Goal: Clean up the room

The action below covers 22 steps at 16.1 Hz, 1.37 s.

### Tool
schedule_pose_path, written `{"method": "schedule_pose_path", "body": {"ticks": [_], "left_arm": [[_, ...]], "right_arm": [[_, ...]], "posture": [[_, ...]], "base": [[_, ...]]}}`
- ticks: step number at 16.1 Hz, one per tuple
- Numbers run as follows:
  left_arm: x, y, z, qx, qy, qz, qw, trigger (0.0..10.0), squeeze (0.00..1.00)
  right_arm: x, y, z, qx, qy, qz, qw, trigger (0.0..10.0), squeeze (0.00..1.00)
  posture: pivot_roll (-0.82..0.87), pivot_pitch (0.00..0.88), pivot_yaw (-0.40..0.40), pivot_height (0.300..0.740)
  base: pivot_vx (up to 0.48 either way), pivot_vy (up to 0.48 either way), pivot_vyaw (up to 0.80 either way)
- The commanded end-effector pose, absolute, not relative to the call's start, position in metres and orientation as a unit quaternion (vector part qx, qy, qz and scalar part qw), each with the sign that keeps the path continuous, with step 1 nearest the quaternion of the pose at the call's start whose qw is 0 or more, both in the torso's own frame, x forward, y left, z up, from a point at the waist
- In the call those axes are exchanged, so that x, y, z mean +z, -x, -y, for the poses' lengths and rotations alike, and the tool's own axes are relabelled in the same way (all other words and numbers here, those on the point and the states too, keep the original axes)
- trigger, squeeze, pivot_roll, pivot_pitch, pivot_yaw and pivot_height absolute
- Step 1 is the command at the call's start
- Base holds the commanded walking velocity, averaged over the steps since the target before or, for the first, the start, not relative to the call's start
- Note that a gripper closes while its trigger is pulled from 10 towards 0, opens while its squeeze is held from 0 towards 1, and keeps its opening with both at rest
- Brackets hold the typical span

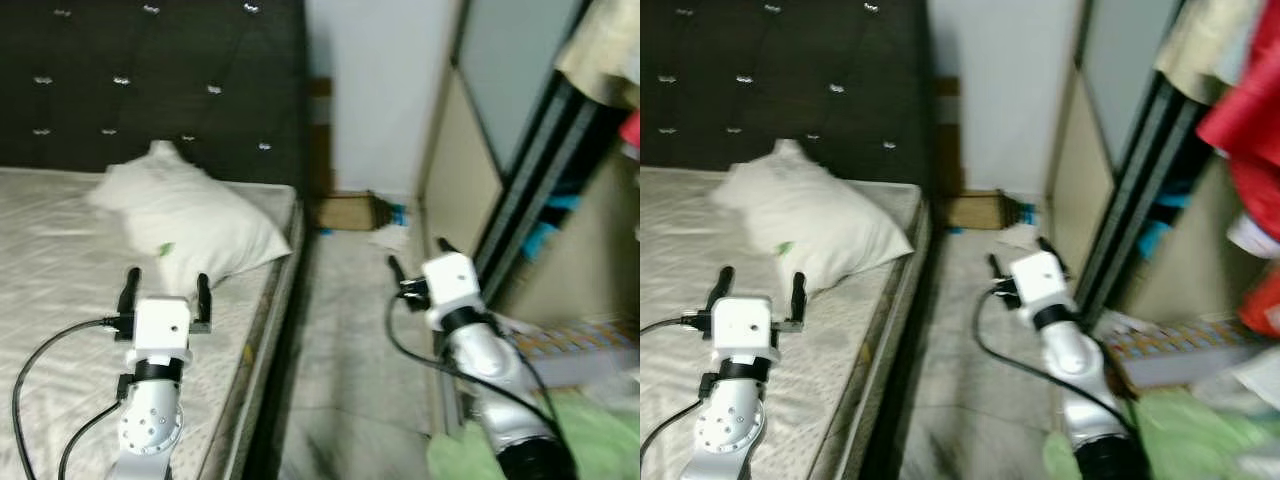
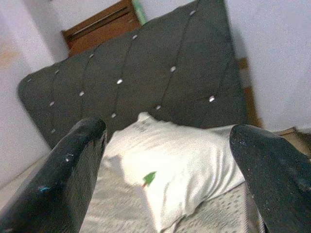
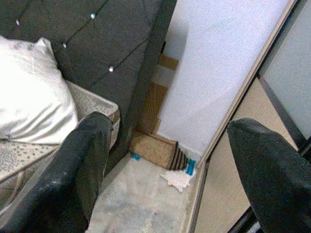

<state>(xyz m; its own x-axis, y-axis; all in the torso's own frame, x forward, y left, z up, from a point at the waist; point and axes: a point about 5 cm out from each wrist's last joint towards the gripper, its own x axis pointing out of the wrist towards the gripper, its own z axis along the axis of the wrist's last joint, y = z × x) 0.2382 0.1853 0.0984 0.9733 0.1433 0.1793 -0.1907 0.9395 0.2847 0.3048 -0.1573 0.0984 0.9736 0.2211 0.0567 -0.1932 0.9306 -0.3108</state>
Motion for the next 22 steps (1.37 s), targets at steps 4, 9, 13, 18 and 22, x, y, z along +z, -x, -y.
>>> {"method": "schedule_pose_path", "body": {"ticks": [4, 9, 13, 18, 22], "left_arm": [[0.098, -0.240, -0.191, 0.097, -0.163, 0.076, 0.979, 10.0, 0.00], [0.098, -0.244, -0.191, 0.097, -0.166, 0.080, 0.978, 10.0, 0.00], [0.099, -0.245, -0.191, 0.098, -0.168, 0.082, 0.978, 10.0, 0.00], [0.098, -0.246, -0.192, 0.099, -0.169, 0.081, 0.977, 10.0, 0.00], [0.098, -0.246, -0.192, 0.102, -0.169, 0.082, 0.977, 10.0, 0.00]], "right_arm": [[0.104, -0.310, 0.147, 0.124, 0.151, 0.063, 0.979, 10.0, 0.00], [0.105, -0.312, 0.145, 0.131, 0.154, 0.068, 0.977, 10.0, 0.00], [0.106, -0.314, 0.141, 0.145, 0.151, 0.073, 0.975, 10.0, 0.00], [0.106, -0.314, 0.136, 0.160, 0.146, 0.076, 0.973, 10.0, 0.00], [0.106, -0.315, 0.134, 0.165, 0.146, 0.079, 0.972, 10.0, 0.00]], "posture": [[-0.03, 0.000, -0.022, 0.740], [-0.03, 0.000, -0.022, 0.740], [-0.02, 0.000, -0.025, 0.740], [0.00, 0.000, -0.035, 0.740], [0.00, 0.000, -0.037, 0.740]], "base": [[0.000, 0.000, 0.76], [0.000, 0.000, 0.76], [0.000, 0.000, 0.76], [0.000, 0.000, 0.76], [0.000, 0.000, 0.75]]}}
